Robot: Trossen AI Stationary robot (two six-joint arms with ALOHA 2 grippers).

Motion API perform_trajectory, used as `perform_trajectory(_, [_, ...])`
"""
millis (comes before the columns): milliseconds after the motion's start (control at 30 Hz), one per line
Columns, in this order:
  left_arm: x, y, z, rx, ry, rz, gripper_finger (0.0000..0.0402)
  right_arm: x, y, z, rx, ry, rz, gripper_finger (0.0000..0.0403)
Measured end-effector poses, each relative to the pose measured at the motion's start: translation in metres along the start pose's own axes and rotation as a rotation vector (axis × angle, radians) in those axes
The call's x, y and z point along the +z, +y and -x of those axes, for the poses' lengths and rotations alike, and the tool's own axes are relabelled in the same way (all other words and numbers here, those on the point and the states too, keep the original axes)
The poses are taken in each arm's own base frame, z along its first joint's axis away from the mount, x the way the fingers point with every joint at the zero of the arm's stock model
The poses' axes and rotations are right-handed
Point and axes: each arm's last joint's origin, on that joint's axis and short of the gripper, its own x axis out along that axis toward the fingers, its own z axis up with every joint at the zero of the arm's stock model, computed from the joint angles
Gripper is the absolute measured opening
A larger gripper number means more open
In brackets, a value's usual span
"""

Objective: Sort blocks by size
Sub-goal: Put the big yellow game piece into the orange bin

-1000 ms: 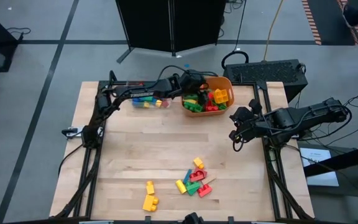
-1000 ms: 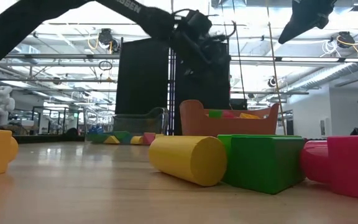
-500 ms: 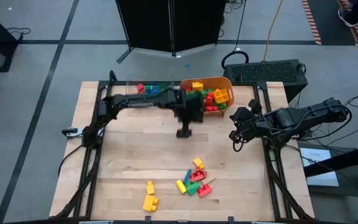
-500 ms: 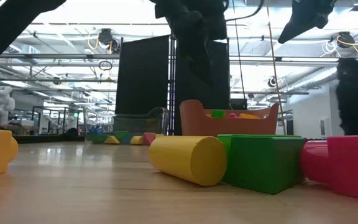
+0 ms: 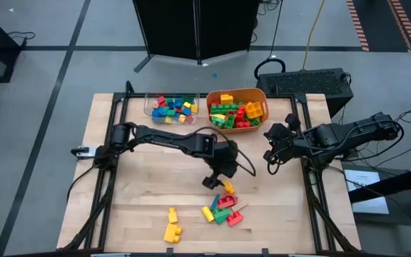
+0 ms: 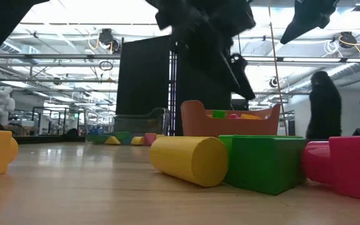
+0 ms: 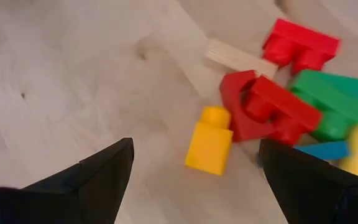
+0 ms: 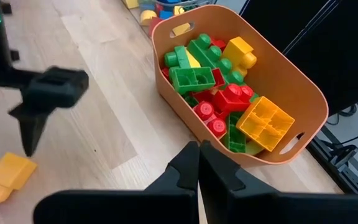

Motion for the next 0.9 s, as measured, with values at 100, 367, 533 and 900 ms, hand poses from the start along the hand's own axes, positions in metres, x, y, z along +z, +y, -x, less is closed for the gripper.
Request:
perform_trajectory(100, [-0.007, -0.002, -0.011, 0.005, -0.014, -0.005, 0.0350, 0.000, 0.000, 0.000, -0.001, 0.002, 0.001, 0.0004])
perform_trajectory(367, [-0.019, -0.002, -0.034, 0.009, -0.027, -0.055, 0.0350, -0.001, 0.000, 0.000, 0.018, 0.022, 0.010, 0.0004])
perform_trajectory(533, [-0.027, -0.003, -0.053, -0.019, -0.013, -0.059, 0.0350, -0.001, 0.000, 0.000, 0.016, 0.023, 0.002, 0.0004])
perform_trajectory(900, [-0.039, -0.002, -0.069, -0.011, 0.040, -0.036, 0.0304, -0.002, 0.000, 0.000, 0.014, 0.026, 0.000, 0.0004])
